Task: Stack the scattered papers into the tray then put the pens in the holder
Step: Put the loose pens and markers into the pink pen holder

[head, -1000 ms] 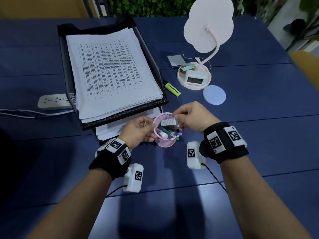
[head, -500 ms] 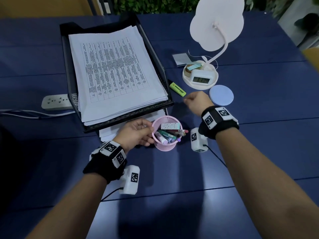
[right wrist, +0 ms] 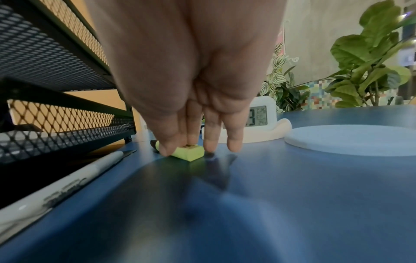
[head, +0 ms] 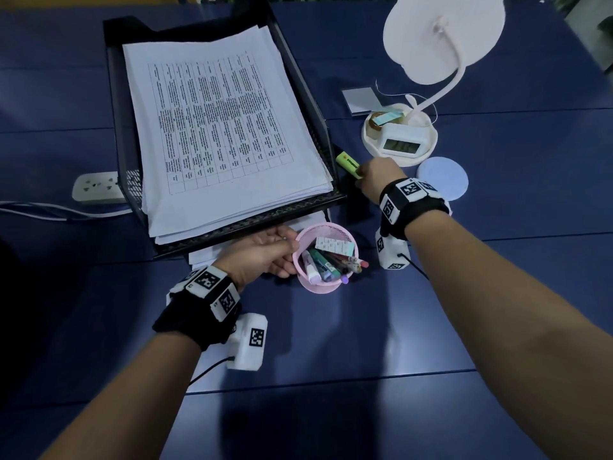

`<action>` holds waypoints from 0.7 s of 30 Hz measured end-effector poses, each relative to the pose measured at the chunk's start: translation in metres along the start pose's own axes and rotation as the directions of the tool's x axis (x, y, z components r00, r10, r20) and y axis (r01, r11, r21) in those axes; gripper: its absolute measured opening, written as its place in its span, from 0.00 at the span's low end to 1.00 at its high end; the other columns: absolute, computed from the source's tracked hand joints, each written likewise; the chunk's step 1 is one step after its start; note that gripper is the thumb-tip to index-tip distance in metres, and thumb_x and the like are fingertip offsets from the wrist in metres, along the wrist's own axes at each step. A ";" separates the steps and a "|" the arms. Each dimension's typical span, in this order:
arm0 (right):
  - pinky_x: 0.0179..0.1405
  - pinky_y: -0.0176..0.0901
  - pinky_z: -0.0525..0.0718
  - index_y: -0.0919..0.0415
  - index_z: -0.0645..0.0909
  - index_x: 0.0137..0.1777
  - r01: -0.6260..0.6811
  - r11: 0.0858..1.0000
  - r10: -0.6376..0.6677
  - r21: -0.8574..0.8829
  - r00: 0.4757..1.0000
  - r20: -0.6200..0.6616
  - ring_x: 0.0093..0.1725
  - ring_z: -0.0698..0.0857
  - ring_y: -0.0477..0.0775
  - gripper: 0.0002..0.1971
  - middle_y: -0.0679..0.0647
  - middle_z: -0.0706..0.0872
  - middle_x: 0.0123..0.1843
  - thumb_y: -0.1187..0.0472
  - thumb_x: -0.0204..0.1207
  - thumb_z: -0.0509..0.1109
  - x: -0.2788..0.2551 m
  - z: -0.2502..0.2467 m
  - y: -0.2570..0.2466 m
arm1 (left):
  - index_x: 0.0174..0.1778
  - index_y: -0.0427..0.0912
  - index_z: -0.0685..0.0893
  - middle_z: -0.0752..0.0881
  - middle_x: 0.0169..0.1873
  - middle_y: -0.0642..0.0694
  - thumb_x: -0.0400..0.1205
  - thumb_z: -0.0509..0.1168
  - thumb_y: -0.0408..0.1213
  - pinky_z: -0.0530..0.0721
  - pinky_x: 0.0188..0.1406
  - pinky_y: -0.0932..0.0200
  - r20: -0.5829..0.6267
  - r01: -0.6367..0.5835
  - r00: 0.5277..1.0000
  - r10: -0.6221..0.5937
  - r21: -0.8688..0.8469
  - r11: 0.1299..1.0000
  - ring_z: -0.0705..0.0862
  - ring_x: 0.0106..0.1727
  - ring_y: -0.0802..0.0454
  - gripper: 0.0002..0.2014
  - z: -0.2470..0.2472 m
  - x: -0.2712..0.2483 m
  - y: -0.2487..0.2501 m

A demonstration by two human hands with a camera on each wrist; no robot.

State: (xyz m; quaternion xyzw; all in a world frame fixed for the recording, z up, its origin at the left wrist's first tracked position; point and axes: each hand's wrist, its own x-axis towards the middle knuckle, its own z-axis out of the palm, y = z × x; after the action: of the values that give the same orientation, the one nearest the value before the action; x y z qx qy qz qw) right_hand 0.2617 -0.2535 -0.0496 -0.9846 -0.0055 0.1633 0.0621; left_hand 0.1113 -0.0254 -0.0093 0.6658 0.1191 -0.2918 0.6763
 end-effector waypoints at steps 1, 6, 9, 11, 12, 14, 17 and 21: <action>0.45 0.46 0.78 0.67 0.81 0.63 -0.016 1.000 0.016 -0.012 1.000 0.002 0.57 0.83 0.66 0.18 0.66 0.85 0.56 0.57 0.77 0.68 0.001 -0.001 0.000 | 0.42 0.43 0.79 0.85 0.21 0.48 0.82 0.62 0.26 0.82 0.22 0.67 -0.002 0.000 1.000 0.000 0.000 1.000 0.82 0.20 0.58 0.07 0.001 0.000 0.000; 0.41 0.44 0.73 0.71 0.82 0.53 -0.038 0.998 0.037 -0.041 0.999 -0.021 0.53 0.84 0.66 0.17 0.65 0.85 0.49 0.56 0.74 0.73 0.006 -0.003 -0.007 | 0.42 0.42 0.79 0.85 0.21 0.48 0.82 0.62 0.25 0.82 0.22 0.67 -0.011 -0.009 1.000 0.009 -0.010 1.000 0.82 0.20 0.57 0.07 0.002 -0.001 0.000; 0.41 0.44 0.74 0.69 0.82 0.53 -0.018 1.000 0.017 -0.017 0.999 -0.033 0.53 0.84 0.66 0.13 0.66 0.85 0.53 0.59 0.75 0.69 0.008 -0.001 -0.008 | 0.43 0.42 0.78 0.85 0.21 0.48 0.82 0.62 0.25 0.82 0.22 0.67 -0.012 -0.013 1.000 0.012 -0.006 1.000 0.82 0.20 0.57 0.07 0.001 -0.001 0.000; 0.41 0.43 0.74 0.69 0.80 0.53 -0.025 1.000 0.025 0.018 0.999 -0.030 0.52 0.83 0.65 0.14 0.65 0.84 0.53 0.59 0.73 0.70 0.006 0.000 -0.007 | 0.43 0.42 0.78 0.85 0.21 0.48 0.82 0.62 0.25 0.82 0.21 0.67 -0.013 -0.011 1.000 0.011 -0.005 1.000 0.82 0.20 0.57 0.07 0.001 0.000 0.000; 0.41 0.43 0.74 0.68 0.79 0.52 -0.049 0.997 0.050 0.052 0.999 -0.021 0.49 0.82 0.63 0.14 0.64 0.82 0.50 0.59 0.72 0.71 0.003 0.000 -0.006 | 0.42 0.42 0.78 0.85 0.22 0.48 0.82 0.62 0.25 0.82 0.21 0.67 -0.013 -0.011 1.000 0.011 -0.005 1.000 0.83 0.20 0.57 0.07 0.001 0.000 0.000; 0.37 0.42 0.73 0.66 0.77 0.48 -0.091 0.991 0.089 0.098 0.996 0.026 0.44 0.79 0.60 0.12 0.62 0.78 0.44 0.60 0.71 0.73 -0.005 -0.001 -0.003 | 0.42 0.42 0.78 0.85 0.22 0.48 0.82 0.62 0.25 0.83 0.22 0.66 -0.018 -0.013 1.000 0.013 -0.004 1.000 0.83 0.20 0.57 0.07 0.001 0.000 0.000; 0.33 0.40 0.72 0.65 0.76 0.42 -0.141 0.983 0.130 0.119 0.987 0.097 0.40 0.77 0.59 0.10 0.61 0.77 0.41 0.60 0.70 0.73 -0.020 0.005 0.006 | 0.42 0.42 0.78 0.85 0.22 0.48 0.82 0.63 0.25 0.83 0.21 0.66 -0.044 -0.030 0.999 0.030 -0.008 1.000 0.83 0.20 0.56 0.07 0.003 -0.002 -0.001; 0.32 0.40 0.70 0.67 0.79 0.40 -0.171 0.966 0.152 0.193 0.982 0.112 0.39 0.78 0.58 0.11 0.60 0.80 0.41 0.58 0.73 0.71 -0.047 0.015 0.016 | 0.45 0.40 0.81 0.86 0.24 0.47 0.82 0.63 0.24 0.84 0.21 0.65 -0.077 -0.071 0.995 0.069 -0.014 0.997 0.83 0.20 0.56 0.07 0.008 -0.011 -0.003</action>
State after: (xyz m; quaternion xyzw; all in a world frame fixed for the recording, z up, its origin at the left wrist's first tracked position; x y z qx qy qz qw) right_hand 0.2121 -0.2690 -0.0508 -0.9614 0.0884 0.2146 0.1479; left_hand 0.0992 -0.0301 -0.0055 0.6745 0.1241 -0.2412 0.6867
